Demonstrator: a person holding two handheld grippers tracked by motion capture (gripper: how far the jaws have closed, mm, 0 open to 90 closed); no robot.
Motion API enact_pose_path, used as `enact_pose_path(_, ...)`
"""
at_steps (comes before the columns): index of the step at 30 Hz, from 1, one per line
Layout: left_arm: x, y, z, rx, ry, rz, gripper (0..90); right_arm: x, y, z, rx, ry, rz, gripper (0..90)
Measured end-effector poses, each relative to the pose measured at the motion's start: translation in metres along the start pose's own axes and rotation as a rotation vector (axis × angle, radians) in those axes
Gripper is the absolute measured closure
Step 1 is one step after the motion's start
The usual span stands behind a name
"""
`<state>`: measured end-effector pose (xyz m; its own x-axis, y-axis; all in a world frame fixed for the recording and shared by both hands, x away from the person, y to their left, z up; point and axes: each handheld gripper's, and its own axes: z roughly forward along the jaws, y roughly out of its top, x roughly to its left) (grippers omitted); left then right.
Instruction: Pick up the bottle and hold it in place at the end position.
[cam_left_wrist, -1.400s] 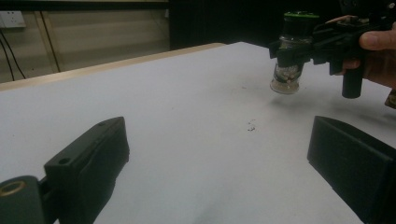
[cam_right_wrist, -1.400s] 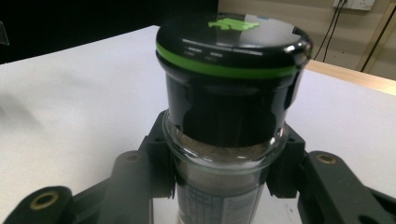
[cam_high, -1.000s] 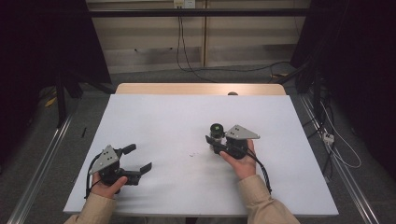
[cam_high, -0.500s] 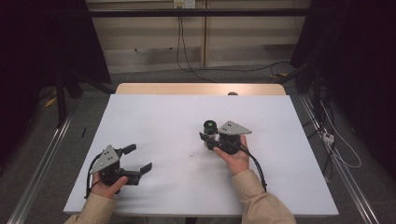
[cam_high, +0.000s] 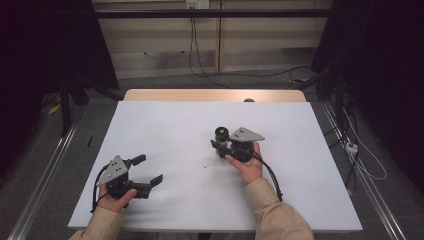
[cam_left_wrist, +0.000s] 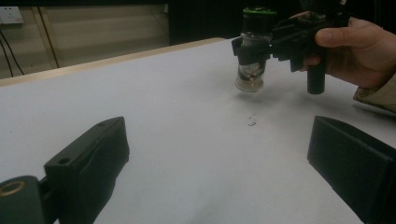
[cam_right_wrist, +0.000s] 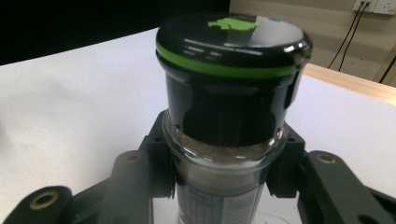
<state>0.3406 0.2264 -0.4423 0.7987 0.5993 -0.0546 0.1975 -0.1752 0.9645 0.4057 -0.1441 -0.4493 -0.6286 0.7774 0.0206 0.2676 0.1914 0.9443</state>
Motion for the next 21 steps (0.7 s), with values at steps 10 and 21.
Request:
enact_pose_path(10, 0.002, 0.0, 0.002, 0.002, -0.006, 0.008, 5.1, -0.004, -0.002, 0.01, 0.005, -0.002, 0.001, 53.7)
enact_pose_path(21, 0.003, 0.0, 0.003, 0.007, -0.005, -0.002, 5.1, -0.003, 0.0, 0.021, 0.008, 0.007, -0.005, 53.7)
